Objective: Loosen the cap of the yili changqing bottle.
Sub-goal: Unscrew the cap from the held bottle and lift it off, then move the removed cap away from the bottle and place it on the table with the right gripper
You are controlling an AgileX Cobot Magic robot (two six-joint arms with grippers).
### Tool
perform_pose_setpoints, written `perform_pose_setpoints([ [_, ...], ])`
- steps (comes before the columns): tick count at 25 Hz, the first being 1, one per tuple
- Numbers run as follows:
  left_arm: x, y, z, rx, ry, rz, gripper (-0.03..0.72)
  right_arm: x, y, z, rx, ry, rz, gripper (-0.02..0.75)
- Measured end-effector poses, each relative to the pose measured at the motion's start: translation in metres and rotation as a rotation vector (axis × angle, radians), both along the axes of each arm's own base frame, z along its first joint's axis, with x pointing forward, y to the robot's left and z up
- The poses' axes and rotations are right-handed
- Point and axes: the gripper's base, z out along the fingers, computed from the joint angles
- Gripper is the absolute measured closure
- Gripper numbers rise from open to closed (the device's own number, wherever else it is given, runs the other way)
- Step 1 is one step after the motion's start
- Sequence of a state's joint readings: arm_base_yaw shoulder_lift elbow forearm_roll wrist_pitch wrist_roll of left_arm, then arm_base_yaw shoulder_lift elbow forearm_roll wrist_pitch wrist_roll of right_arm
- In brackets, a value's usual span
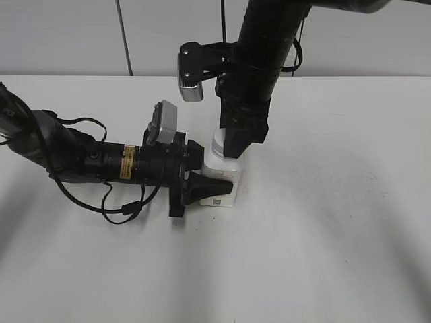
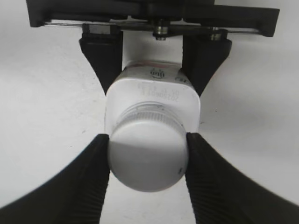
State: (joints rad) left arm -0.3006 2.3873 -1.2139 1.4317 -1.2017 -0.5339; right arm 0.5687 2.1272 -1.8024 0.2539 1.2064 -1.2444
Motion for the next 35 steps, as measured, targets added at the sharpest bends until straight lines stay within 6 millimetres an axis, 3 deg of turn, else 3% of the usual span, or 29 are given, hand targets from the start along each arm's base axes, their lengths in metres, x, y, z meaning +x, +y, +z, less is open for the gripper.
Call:
perform_pose_setpoints([
  [13,0.000,0.000,0.000,0.001,0.001,-0.005,0.314,-0.004,0.000,0.012,0.032,-0.009,0.009,0.345],
  [18,0.000,0.000,0.000,0.001,0.001,-0.005,0.314,-0.008,-0.003,0.033,0.058,-0.038,-0.027,0.345],
  [23,0.000,0.000,0.000,0.001,0.001,-0.005,0.314,-0.012,-0.009,0.051,0.053,-0.037,-0.216,0.345],
  [28,0.000,0.000,0.000,0.001,0.001,-0.005,0.314,-0.007,-0.018,0.053,0.056,0.031,-0.488,0.345],
  [35,0.000,0.000,0.000,0.002,0.002,-0.004,0.314,0.012,-0.050,0.051,0.064,0.114,-0.837,0.345],
])
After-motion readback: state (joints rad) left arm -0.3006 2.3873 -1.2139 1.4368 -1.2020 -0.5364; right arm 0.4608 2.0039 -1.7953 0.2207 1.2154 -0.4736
